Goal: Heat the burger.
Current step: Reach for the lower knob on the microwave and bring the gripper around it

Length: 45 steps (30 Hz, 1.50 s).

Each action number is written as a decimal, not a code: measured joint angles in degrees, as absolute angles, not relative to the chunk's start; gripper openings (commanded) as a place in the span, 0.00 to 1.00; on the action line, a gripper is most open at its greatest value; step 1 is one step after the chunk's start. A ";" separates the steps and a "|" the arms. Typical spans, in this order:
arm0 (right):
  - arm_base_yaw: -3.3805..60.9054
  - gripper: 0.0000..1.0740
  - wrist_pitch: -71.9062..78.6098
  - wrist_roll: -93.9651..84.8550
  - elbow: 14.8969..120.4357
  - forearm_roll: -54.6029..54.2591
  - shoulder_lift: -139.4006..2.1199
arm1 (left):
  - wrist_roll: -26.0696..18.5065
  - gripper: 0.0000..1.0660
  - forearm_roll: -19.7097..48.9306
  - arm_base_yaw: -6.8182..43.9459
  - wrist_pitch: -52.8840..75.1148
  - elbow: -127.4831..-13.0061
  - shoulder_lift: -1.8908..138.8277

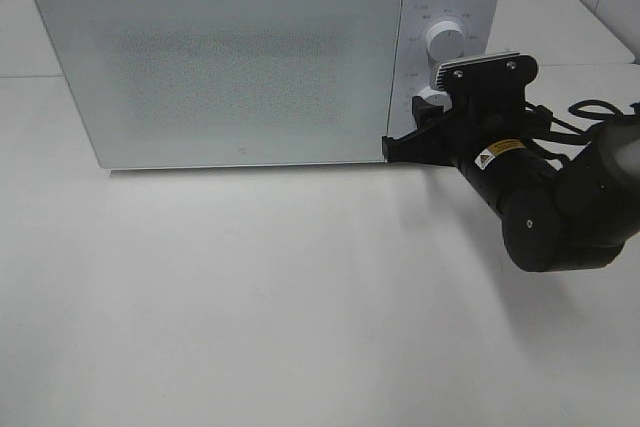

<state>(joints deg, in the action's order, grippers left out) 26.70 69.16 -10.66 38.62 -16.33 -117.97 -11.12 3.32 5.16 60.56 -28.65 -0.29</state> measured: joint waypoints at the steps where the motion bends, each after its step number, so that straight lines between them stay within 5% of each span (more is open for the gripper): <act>1: 26.70 0.00 69.16 -9.51 38.67 -16.33 -117.97 | -11.12 0.00 3.32 5.16 60.56 -28.65 -0.29; 10: 26.70 0.00 69.16 8.77 38.67 -16.56 -117.97 | -11.12 0.00 3.32 5.16 60.56 -28.65 -0.29; 25: 26.70 0.00 68.98 70.30 38.67 -17.48 -117.97 | -11.12 0.00 3.32 5.16 60.56 -28.65 -0.29; 38: 26.70 0.00 68.64 84.68 38.67 -17.59 -117.97 | -11.12 0.00 3.32 5.16 60.56 -28.65 -0.29; 43: 26.70 0.15 68.64 84.68 38.67 -17.59 -117.97 | -11.12 0.00 3.32 5.16 60.56 -28.65 -0.29; 45: 26.70 0.34 68.64 84.68 38.67 -17.65 -117.97 | -11.12 0.00 3.32 5.16 60.56 -28.65 -0.29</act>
<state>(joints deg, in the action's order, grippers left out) 26.70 68.64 84.68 38.67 -17.65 -117.97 -11.12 3.32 5.16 60.56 -28.65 -0.29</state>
